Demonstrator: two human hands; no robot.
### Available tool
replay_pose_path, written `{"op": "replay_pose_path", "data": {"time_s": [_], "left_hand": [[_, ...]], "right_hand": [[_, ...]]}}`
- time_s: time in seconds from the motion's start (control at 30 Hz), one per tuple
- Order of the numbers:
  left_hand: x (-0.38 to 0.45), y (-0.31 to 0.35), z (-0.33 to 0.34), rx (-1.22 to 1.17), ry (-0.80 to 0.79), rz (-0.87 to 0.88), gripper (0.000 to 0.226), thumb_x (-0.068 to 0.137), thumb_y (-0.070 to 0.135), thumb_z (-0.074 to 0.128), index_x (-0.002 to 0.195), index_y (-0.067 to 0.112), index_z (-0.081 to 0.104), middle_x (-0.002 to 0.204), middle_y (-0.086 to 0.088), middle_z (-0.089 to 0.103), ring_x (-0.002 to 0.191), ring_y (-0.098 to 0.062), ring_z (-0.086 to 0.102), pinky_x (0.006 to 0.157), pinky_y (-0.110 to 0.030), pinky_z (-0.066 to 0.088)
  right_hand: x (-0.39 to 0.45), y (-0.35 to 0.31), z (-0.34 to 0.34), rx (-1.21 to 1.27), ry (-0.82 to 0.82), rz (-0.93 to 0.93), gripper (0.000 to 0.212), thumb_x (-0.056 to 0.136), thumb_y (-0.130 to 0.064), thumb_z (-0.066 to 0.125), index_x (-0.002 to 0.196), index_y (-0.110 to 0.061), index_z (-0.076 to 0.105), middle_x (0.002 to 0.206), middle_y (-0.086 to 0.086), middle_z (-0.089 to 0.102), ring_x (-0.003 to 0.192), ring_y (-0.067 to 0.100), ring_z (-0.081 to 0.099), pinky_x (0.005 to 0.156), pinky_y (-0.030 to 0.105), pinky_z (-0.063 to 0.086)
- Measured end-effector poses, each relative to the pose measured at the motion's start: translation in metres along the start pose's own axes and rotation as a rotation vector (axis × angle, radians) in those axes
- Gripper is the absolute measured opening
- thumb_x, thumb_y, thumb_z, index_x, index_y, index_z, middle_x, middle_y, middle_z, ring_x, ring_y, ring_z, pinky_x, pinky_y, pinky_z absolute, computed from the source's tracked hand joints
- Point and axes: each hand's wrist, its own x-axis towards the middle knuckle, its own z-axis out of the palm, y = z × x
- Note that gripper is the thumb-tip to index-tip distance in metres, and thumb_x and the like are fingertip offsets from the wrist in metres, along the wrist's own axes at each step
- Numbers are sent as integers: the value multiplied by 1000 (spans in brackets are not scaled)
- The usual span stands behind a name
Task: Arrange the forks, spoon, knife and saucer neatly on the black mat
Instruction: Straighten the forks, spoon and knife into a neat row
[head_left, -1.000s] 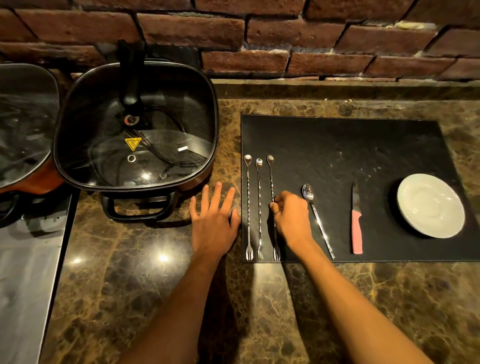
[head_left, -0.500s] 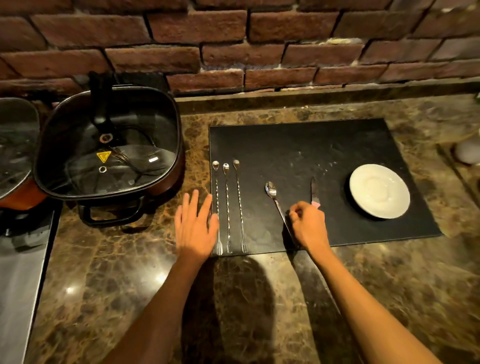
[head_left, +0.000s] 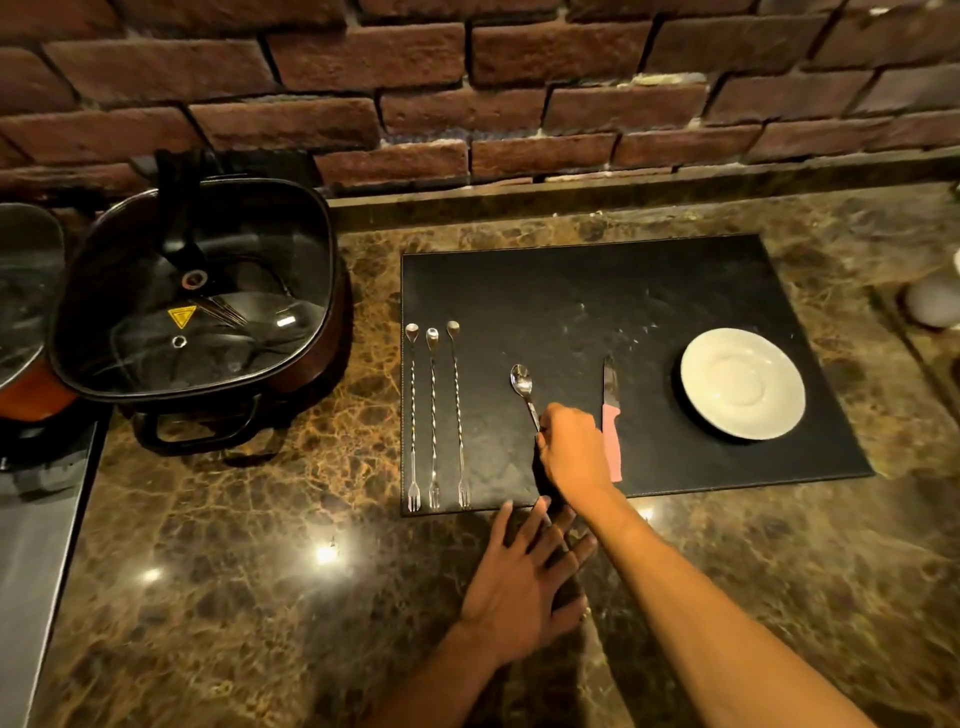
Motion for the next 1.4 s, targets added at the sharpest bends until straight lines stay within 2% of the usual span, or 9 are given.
{"op": "replay_pose_path", "data": {"time_s": [0.13,0.4,0.6,0.77,0.93,1.27,1.4], "left_hand": [[0,2,1,-48,13,-18,65,90,63,51,148,37,40,160,-2,44,154,-32,30,118,-63,15],[1,3,-3,-108,76,-20,53,86,63,57,130,35,45,147,-1,54,148,-30,42,115,-63,17],[0,3,-3,-122,132,-10,50,85,62,58,125,34,47,143,-1,52,146,-30,44,114,-63,20],[0,3,0,-120,119,-15,51,86,62,57,127,35,46,145,-1,45,147,-30,41,117,-63,16],[0,3,0,-120,111,-16,48,86,61,56,124,34,47,145,0,46,148,-30,39,119,-63,13],[0,4,-8,-102,88,-18,49,86,62,57,124,34,47,143,-1,53,147,-30,41,116,-63,17],[1,3,-7,-86,-14,-35,62,89,64,53,144,36,42,158,-1,45,152,-31,35,117,-62,16]], "right_hand": [[6,-2,2,16,-9,15,13,88,-13,53,93,-4,62,97,23,65,91,45,62,67,41,45],[21,-28,6,76,-24,23,14,91,-12,51,93,-3,61,97,24,64,91,47,61,62,37,39],[22,-31,5,87,-16,47,15,91,-13,54,97,-3,63,98,24,66,93,47,62,70,43,50],[22,-32,4,95,-30,63,16,91,-15,55,98,-3,63,100,24,66,94,46,62,72,45,51],[21,-34,5,100,-33,80,16,92,-15,55,99,-3,63,101,24,65,95,46,62,66,37,42],[22,-33,2,150,-42,106,18,92,-21,58,96,-5,63,100,22,65,94,45,62,70,40,49],[15,-16,-16,215,81,96,18,91,-27,56,85,-11,61,89,14,68,87,38,63,76,43,52]]}}
